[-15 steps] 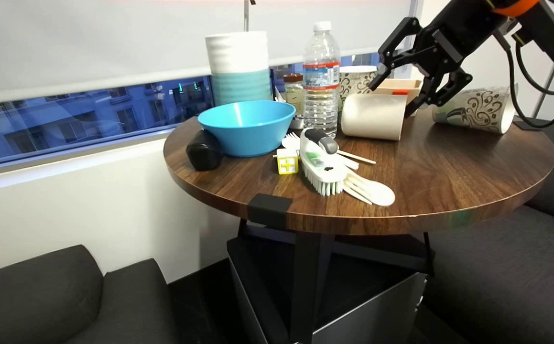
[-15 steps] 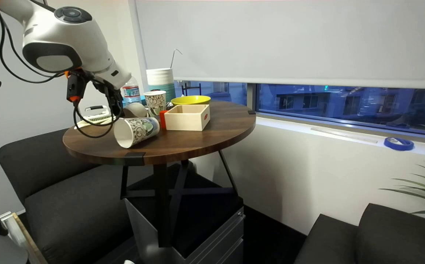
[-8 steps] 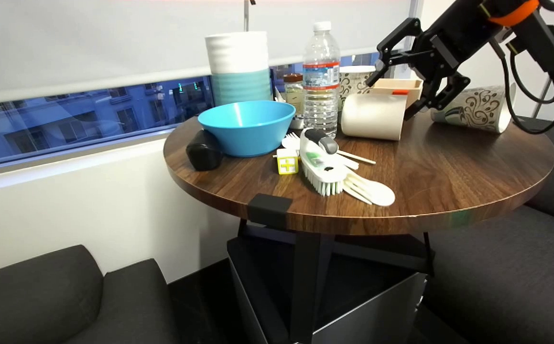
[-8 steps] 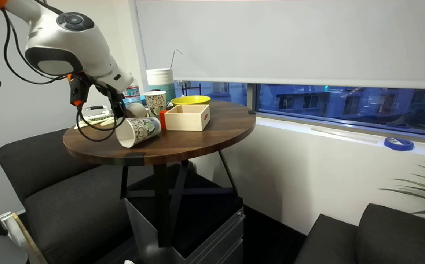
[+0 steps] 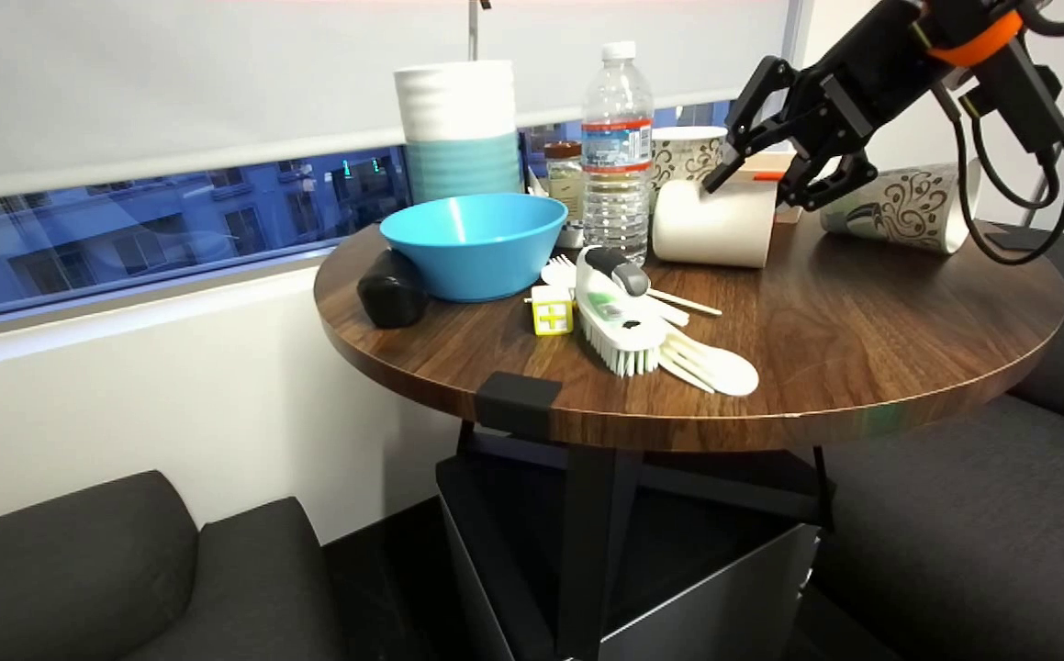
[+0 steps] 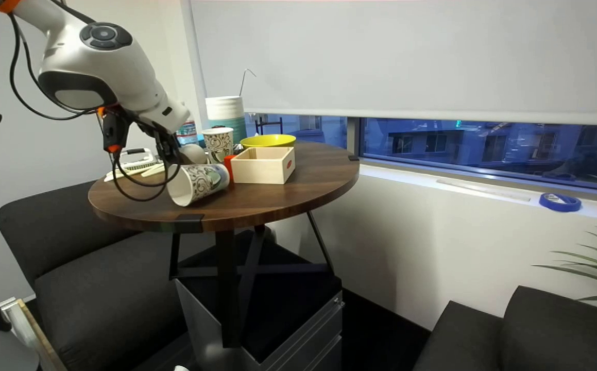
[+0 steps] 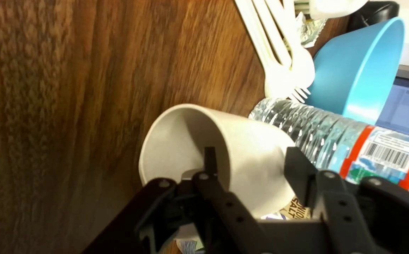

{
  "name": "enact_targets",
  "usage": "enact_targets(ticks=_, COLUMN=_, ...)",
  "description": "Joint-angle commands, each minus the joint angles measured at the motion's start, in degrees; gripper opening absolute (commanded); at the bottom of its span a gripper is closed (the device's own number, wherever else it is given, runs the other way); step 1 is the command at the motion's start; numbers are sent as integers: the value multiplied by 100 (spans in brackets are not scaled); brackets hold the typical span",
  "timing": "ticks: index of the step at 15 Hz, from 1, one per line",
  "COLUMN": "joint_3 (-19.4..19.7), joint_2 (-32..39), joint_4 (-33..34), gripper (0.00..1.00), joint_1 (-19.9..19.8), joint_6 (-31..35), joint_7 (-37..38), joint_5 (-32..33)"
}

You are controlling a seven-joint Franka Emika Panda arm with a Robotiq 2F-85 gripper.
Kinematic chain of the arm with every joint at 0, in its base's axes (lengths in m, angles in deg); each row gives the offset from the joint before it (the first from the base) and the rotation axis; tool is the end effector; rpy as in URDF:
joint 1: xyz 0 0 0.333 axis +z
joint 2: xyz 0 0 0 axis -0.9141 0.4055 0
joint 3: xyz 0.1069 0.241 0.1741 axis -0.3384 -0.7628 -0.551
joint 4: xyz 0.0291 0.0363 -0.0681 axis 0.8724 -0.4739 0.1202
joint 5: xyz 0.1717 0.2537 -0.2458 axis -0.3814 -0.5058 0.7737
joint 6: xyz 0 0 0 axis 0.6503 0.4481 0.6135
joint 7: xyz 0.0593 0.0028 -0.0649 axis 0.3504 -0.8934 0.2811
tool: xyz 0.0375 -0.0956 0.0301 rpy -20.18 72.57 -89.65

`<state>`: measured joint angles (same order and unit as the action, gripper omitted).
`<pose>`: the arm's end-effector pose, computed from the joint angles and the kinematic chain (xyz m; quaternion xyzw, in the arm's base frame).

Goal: Pick up the white mug and paper cup one by one and place them the right way up on the table

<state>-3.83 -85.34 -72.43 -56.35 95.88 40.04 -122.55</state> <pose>0.3887 0.0107 0.4018 -0.8829 0.2917 -0.1812 0.3202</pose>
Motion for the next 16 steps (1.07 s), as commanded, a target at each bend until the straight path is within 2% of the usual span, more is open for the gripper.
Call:
enact_targets(ticks=1, joint_3=67, joint_2=140, joint_4=76, gripper=22, joint_1=145, joint_6=183, joint_7=-238, joint_5=-284)
enact_targets(ticks=5, joint_3=46, joint_2=38, joint_4=115, gripper=1, joint_1=101, joint_6=198, joint_7=-166, joint_5=-216)
enact_targets(ticks=8, joint_3=30, joint_2=-10, joint_4=100, gripper=4, joint_1=72, joint_6=218, joint_7=-104, joint_5=-154)
enact_targets(ticks=11, joint_3=-69, joint_2=-85, joint_4=86, gripper=0, joint_1=-4, joint_6=123, joint_7=89, joint_5=56)
enact_targets(ticks=12, joint_3=-124, joint_2=-89, joint_4=74, gripper=2, joint_1=-52, joint_6=104, joint_7=182, joint_5=173)
enact_targets(ticks=13, joint_3=-346, joint_2=-122, joint_4=85, gripper=2, joint_1=-263, joint_6=-10, joint_7=305, joint_5=279)
enact_targets(ticks=16, joint_3=-618, joint_2=-226, joint_4=71, gripper=2, joint_1=-500, joint_6=-257, joint_7=749, joint_5=816)
